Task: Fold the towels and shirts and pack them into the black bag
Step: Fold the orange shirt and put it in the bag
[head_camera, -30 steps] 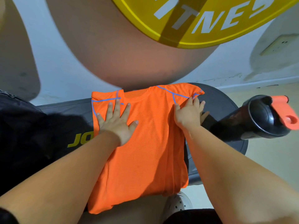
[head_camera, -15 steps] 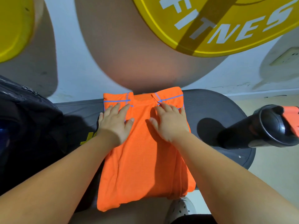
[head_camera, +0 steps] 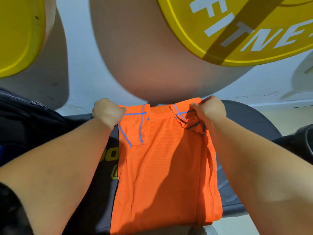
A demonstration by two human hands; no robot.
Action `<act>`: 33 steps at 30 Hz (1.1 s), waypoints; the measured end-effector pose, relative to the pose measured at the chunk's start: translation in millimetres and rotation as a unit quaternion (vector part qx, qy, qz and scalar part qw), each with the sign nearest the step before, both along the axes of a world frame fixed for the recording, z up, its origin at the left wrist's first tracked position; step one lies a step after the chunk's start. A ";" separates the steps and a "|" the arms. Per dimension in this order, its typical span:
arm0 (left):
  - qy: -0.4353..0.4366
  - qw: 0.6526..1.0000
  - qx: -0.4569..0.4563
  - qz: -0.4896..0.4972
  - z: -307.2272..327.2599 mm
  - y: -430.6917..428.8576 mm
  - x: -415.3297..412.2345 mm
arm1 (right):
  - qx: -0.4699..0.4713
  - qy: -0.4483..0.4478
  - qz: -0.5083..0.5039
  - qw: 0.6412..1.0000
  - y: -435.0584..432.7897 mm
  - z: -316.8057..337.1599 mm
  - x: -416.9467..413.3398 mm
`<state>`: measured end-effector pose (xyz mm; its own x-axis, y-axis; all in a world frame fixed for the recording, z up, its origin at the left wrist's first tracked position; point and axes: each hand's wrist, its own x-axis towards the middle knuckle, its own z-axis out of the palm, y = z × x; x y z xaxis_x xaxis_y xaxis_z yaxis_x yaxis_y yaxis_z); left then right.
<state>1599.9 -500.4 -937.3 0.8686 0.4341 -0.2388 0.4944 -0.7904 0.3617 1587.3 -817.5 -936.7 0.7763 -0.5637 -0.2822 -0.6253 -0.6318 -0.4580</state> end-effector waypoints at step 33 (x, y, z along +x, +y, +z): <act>-0.193 0.860 0.028 -0.471 50.5 32.0 -178.6 | -0.058 -0.024 0.441 0.895 -10.6 87.7 -172.8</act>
<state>1421.4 -468.4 -886.8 0.8513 -0.5042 0.1453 -0.5233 -0.7959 0.3044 1414.5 -828.0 -849.0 0.9440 0.2504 -0.2150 0.1584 -0.9153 -0.3703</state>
